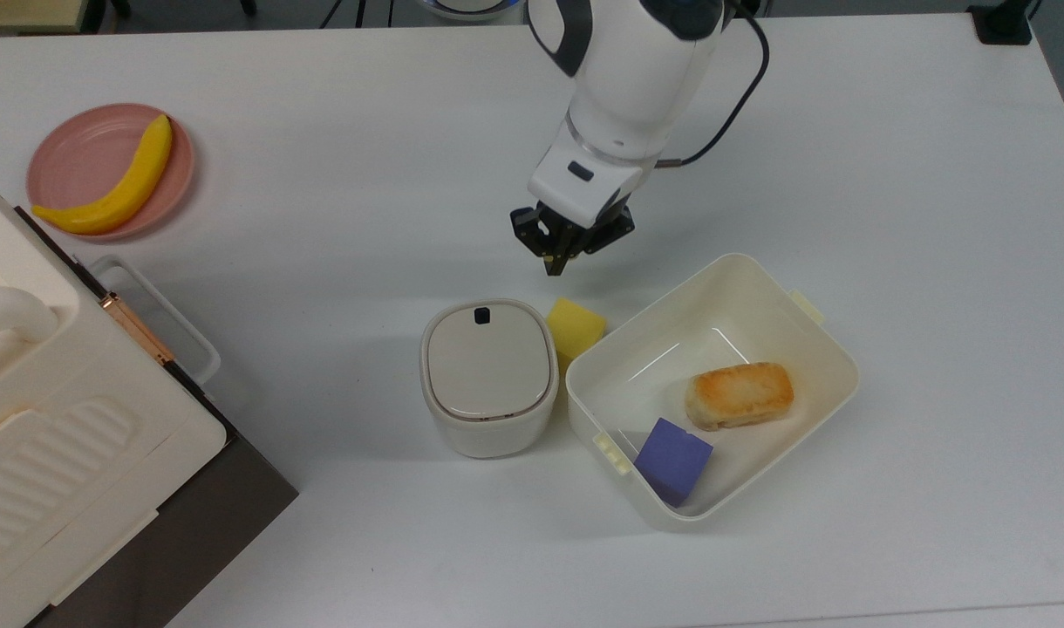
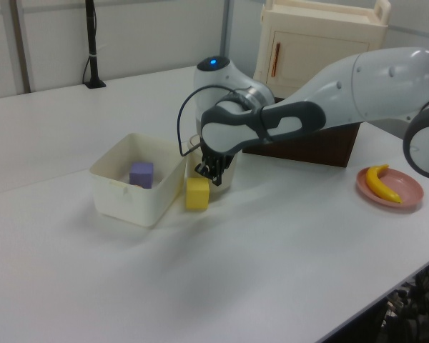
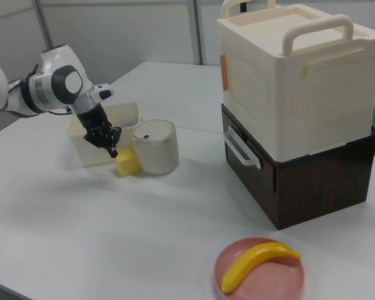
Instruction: Put the bread in the basket
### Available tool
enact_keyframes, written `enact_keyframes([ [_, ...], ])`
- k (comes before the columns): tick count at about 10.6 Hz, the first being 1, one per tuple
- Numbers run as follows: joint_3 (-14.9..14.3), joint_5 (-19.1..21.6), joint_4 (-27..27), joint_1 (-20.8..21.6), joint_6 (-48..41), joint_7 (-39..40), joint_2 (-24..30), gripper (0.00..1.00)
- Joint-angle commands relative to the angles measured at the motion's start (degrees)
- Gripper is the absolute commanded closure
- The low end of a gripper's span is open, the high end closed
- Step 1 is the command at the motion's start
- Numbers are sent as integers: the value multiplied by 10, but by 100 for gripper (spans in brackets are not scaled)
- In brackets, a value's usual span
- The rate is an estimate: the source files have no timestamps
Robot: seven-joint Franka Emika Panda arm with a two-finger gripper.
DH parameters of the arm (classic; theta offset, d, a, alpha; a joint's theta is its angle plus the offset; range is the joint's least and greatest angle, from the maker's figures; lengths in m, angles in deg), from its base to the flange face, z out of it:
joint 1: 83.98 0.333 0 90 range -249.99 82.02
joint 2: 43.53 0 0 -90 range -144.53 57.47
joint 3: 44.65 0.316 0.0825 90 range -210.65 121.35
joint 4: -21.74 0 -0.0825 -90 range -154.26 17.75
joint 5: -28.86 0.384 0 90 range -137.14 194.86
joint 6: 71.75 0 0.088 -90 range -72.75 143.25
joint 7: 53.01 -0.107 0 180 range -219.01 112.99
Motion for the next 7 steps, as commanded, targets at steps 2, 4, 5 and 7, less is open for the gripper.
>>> enact_keyframes([
  [2,-2,30,-6,0,-20,19,22,0],
  [4,-1,48,22,-1,-22,17,23,0],
  [5,-2,86,52,-1,-21,13,23,0],
  [7,-2,116,102,3,-18,-3,18,0],
])
